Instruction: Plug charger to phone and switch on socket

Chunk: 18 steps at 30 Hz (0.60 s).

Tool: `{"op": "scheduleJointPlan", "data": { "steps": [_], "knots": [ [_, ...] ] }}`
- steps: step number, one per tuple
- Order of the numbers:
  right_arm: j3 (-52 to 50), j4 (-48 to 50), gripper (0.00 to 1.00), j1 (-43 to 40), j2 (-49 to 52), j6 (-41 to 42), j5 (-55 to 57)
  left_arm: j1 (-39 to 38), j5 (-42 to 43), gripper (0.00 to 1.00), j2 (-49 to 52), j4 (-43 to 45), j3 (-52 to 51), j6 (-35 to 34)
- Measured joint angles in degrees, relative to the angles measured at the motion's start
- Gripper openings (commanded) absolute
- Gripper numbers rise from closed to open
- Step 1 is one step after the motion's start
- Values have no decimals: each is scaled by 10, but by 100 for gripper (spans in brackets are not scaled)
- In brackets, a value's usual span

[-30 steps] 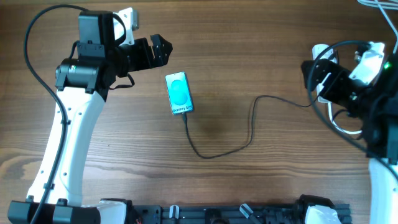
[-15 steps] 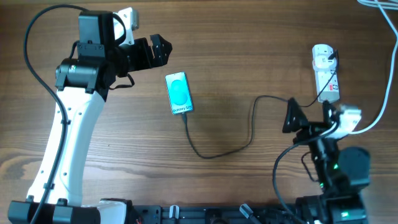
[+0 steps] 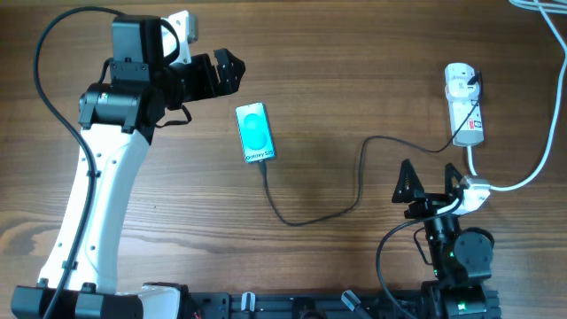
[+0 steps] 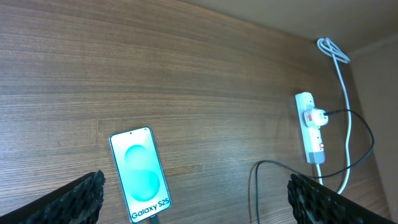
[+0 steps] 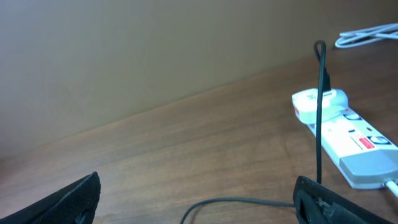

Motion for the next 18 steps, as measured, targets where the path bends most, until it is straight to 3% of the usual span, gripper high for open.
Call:
{"op": "scheduleJointPlan", "data": {
  "steps": [18],
  "knots": [
    [0,1,100,0,-5,-2,0,0,0,100,0,0,0,0]
  ]
}}
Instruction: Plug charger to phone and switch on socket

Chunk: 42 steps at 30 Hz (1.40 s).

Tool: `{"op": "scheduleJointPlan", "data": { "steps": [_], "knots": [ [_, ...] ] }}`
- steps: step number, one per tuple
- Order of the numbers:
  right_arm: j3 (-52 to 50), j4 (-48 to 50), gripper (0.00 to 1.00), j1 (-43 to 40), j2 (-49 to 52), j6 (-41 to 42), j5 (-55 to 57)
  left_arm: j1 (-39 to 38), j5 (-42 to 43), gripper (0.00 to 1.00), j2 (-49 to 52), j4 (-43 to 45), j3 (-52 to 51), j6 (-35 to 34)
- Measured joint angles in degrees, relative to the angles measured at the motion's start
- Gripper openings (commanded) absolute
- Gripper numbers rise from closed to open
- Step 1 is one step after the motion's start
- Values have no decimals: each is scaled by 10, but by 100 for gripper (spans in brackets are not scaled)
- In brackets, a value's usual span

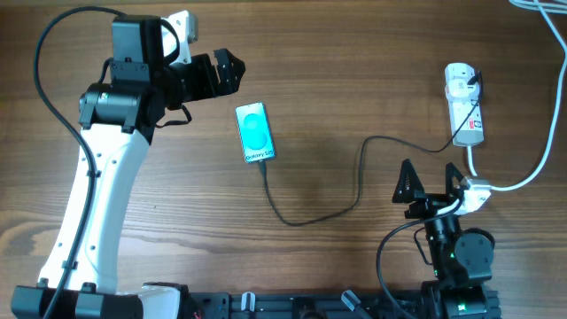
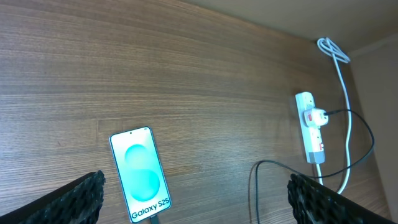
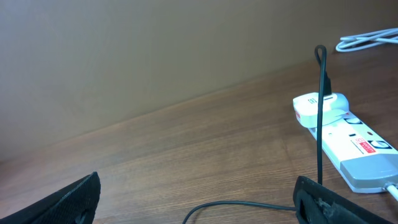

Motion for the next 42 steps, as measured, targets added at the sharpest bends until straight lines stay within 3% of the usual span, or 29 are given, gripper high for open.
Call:
{"op": "scheduleJointPlan", "data": {
  "steps": [11,16,19,24,31,36,42],
  "knots": [
    [0,0,100,0,0,0,0,0,-11,100,-4,-3,0,1],
    [0,0,100,0,0,0,0,0,-29,100,-71,19,-28,11],
    [0,0,100,0,0,0,0,2,-47,100,-163,93,-99,32],
    [0,1,100,0,-1,0,0,23,-63,100,-348,279,-322,63],
    [0,1,100,0,-1,0,0,42,-86,100,-573,456,-622,70],
    [0,1,100,0,-1,-2,0,42,-114,100,-693,498,-742,70],
    [0,1,100,0,-1,-2,0,42,-130,100,-778,473,-792,81]
  ]
}}
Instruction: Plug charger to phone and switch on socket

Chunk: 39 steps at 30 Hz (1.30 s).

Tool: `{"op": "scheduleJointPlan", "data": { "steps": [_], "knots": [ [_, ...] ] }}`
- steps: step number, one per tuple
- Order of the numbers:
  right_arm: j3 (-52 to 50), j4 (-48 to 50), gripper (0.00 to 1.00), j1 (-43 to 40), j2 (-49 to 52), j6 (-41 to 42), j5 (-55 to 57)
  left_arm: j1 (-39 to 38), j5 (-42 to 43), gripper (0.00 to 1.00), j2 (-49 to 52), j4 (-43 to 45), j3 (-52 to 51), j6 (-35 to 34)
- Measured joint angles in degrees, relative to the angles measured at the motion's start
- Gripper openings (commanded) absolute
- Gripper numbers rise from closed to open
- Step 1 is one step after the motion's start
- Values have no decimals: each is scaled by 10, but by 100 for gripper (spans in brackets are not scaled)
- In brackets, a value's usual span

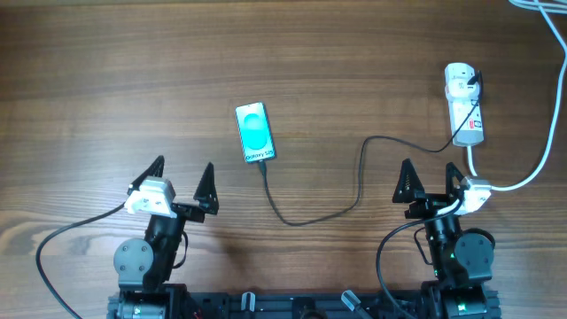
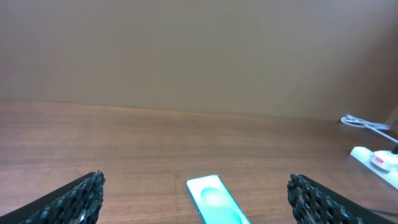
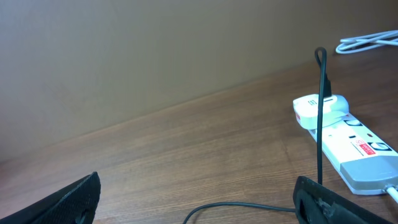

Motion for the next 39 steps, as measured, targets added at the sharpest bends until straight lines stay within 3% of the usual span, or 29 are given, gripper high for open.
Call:
{"op": "scheduleJointPlan", "data": {
  "steps": [8,39],
  "knots": [
    [0,0,100,0,0,0,0,0,-5,100,-61,-72,-34,3],
    [0,0,100,0,0,0,0,0,-5,100,-66,-73,-35,3]
  ]
}}
